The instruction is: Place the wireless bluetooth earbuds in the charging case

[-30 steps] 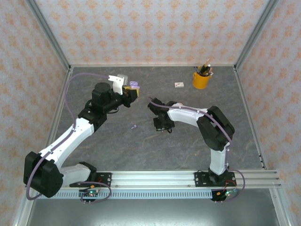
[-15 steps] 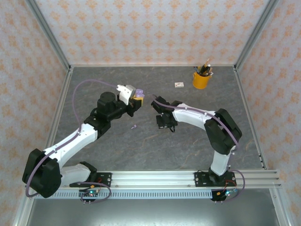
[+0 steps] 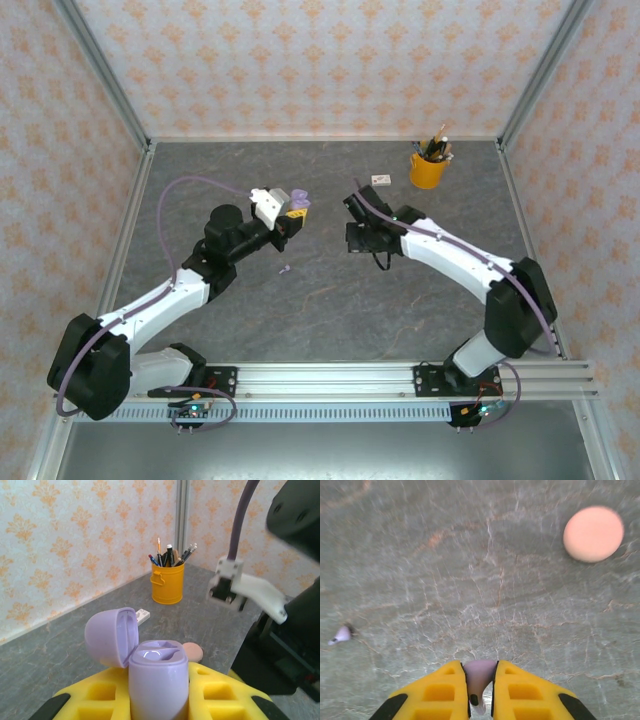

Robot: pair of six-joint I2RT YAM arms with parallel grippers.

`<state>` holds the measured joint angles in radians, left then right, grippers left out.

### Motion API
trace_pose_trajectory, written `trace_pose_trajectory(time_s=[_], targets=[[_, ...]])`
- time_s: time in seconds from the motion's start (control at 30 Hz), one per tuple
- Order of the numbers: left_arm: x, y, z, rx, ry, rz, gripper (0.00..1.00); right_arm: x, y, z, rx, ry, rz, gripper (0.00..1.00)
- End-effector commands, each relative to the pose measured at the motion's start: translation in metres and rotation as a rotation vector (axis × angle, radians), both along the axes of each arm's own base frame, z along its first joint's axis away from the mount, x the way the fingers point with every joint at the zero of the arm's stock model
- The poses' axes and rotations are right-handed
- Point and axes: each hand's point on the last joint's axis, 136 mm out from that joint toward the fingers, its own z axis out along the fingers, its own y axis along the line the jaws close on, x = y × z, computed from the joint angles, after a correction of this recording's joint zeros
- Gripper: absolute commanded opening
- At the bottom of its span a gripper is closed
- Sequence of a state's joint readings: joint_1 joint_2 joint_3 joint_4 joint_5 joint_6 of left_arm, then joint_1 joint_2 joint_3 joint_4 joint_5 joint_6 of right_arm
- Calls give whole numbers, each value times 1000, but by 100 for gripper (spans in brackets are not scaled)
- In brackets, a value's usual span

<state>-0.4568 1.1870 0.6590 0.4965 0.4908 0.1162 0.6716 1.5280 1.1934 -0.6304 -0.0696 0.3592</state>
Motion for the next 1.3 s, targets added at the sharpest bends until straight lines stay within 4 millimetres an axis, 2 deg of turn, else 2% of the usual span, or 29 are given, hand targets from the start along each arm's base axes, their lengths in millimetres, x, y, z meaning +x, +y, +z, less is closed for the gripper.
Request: trace_pose_trajectory(time_s=[0.0,0.27,0.57,0.67,0.83,0.87,1.27], targets=[[-5,-4,27,-28,-127,-27,0,14,-5,55,72,-137,-35,14],[-10,-14,55,-25,-236,-53,0,24,4,157,284,-386,2,15],[-19,-28,88,-42,-330,-99,0,13,16,241,480,-606,97,15],[-24,-31,97,-51,-355,-113,0,8,19,256,528,-660,134,15],[-30,-34,109,-61,-393,-129,0,3,31,261,590,-679,198,15],[-31,-34,111,-65,-399,-132,0,-4,30,270,618,-701,213,15],[-35,-35,127,-91,-442,-125,0,-26,47,275,766,-726,347,15]])
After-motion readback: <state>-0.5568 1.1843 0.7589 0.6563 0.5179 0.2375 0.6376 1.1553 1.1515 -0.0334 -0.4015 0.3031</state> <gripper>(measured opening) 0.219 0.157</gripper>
